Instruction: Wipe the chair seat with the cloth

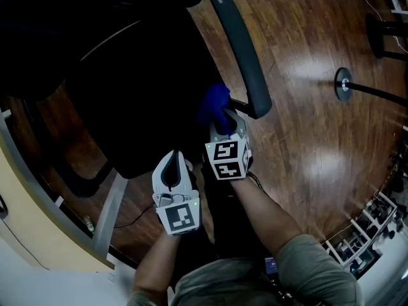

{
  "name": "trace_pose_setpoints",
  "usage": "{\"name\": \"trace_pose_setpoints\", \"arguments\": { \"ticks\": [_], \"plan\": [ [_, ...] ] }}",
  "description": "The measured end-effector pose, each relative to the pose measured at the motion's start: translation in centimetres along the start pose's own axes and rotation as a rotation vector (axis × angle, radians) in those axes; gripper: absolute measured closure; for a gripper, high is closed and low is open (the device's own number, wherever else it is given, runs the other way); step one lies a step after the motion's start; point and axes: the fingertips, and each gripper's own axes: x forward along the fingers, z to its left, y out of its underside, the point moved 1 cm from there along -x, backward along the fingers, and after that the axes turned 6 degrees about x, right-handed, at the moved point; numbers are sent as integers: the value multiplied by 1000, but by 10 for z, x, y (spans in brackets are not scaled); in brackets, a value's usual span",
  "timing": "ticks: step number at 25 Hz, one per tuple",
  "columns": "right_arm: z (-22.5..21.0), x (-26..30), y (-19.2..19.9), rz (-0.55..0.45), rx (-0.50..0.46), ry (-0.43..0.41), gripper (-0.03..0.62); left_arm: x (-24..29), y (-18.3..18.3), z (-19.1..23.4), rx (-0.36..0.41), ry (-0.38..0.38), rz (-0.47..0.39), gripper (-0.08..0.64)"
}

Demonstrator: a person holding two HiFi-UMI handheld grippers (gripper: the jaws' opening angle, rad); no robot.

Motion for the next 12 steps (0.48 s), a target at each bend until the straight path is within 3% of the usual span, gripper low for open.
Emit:
{"name": "trace_pose_setpoints", "arguments": {
  "ticks": [6,12],
  "plan": [
    [-20,5,17,18,37,4,491,13,1,-19,21,2,22,555],
    [-24,13,26,43,45,-22,491,11,-1,-23,11,-45,25,555]
  ]
}}
